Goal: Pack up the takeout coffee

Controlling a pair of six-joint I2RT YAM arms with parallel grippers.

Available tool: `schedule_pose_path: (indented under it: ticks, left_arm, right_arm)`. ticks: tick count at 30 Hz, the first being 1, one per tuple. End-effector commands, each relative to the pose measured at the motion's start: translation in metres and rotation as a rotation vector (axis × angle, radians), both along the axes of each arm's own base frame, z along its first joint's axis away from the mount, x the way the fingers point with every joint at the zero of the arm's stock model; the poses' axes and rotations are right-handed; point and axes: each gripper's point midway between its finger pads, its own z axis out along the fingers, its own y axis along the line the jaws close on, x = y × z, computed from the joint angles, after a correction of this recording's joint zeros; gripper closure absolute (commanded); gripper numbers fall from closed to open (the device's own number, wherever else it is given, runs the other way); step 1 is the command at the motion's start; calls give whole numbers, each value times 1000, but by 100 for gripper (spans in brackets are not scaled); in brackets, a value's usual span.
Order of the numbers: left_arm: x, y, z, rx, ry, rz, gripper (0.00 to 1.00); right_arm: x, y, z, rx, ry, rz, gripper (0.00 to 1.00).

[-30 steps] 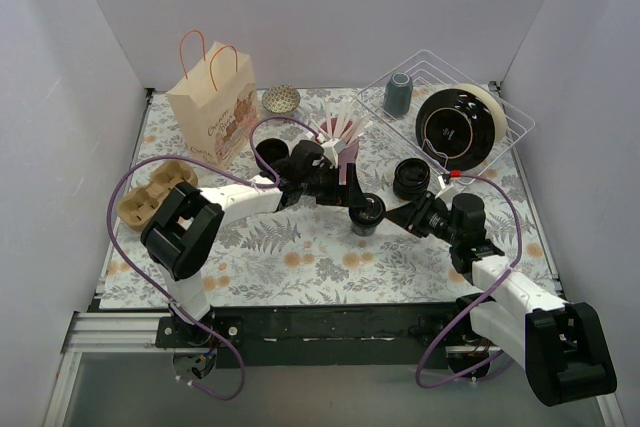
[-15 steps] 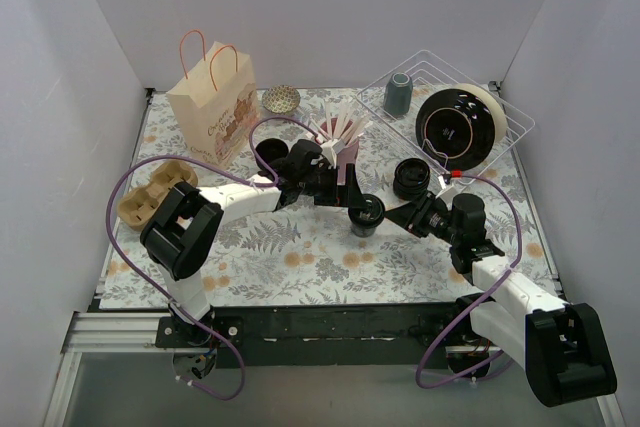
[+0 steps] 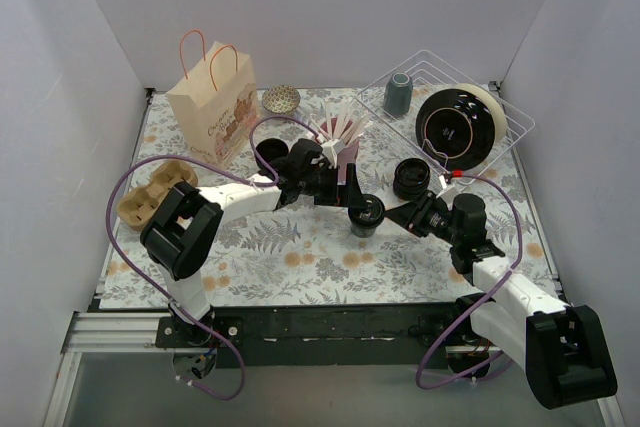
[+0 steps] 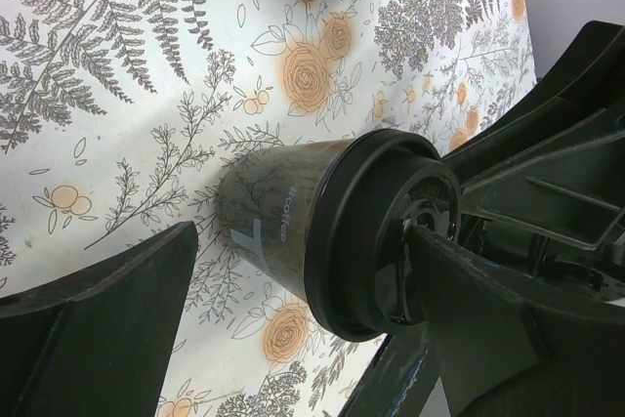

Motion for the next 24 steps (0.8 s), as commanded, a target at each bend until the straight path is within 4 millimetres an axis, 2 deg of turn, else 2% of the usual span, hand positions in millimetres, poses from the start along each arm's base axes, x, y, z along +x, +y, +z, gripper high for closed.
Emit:
schedule_pose_path:
  ticks: [1, 11, 13, 19, 24]
  left_arm:
    - [11, 2, 39, -27, -89, 11, 11]
    - [11, 7, 30, 12, -85, 13, 11]
    - [11, 8, 31, 22, -92, 15, 11]
    - [14, 12, 31, 43, -90, 36, 13]
    - [13, 18, 27, 53, -81, 74, 16]
  right_arm:
    - [3, 1, 12, 10, -58, -1, 67]
    - [5, 0, 11, -49, -79, 27, 66]
    - [5, 0, 18, -53, -97, 34, 61]
    - [4, 2, 35, -53, -140, 44, 32]
    - [3, 9, 36, -57, -135, 64, 28]
